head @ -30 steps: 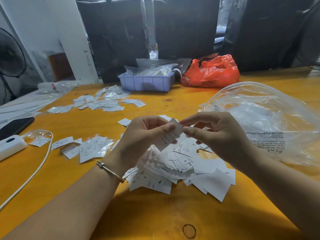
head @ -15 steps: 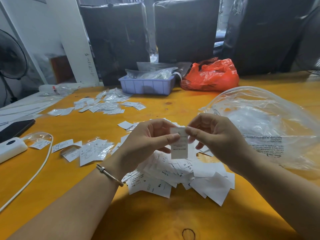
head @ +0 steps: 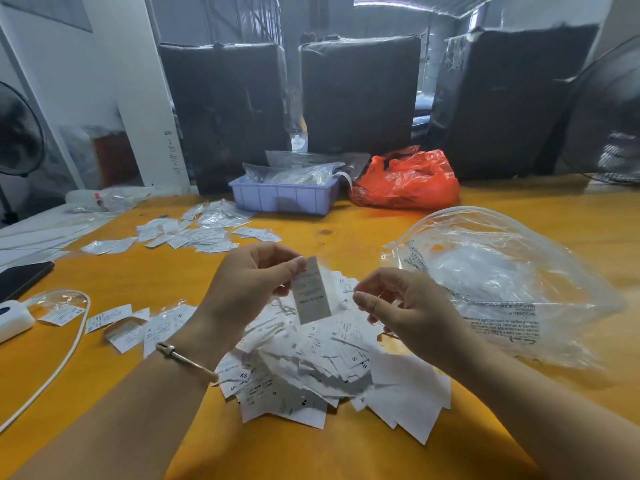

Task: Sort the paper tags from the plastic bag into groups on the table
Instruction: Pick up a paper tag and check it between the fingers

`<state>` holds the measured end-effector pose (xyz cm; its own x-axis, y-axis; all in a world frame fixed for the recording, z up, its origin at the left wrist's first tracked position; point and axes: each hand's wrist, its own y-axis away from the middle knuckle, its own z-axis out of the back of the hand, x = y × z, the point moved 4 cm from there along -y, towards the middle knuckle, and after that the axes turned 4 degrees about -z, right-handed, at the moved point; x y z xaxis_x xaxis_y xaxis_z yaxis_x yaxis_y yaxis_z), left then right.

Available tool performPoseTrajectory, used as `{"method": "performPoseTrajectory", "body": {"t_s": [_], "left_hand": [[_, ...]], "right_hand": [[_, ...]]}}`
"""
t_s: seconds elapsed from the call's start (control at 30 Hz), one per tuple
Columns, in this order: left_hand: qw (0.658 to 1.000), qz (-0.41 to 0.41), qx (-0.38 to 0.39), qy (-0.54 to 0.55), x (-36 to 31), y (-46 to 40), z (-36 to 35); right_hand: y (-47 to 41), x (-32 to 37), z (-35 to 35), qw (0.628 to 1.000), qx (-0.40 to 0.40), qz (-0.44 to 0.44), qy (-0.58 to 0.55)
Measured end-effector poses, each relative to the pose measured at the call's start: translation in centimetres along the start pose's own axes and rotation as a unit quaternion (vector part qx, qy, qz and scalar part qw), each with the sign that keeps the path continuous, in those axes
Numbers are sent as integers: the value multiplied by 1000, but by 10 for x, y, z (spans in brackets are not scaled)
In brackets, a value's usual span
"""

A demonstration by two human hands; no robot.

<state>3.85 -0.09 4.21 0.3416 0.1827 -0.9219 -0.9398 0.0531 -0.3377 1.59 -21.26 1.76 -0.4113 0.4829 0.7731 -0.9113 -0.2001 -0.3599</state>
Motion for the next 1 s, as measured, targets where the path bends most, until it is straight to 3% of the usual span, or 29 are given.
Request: {"method": "performPoseTrajectory", "body": {"t_s": [0.27,0.4,0.57,0.77,0.87,1.0], "left_hand": [[976,47,-106,-186,8,-19,68],[960,61,-164,-219,32,-8,103],[953,96,-146,-247,60,-2,113],[908,127,-106,-384,74,-2,121],[895,131,-103,-413,74,-1,120],[891,120,-101,-427,72,1,111]], "right_hand": [[1,-2,1,1000,-13,5,22],[0,-1,2,999,-16,11,35],[1,-1,2,998,-23,18,53],[0,-1,9,984,-59,17,167],[0,0,15,963,-89,12,256],[-3,5,33,897,-148,-14,417]]}}
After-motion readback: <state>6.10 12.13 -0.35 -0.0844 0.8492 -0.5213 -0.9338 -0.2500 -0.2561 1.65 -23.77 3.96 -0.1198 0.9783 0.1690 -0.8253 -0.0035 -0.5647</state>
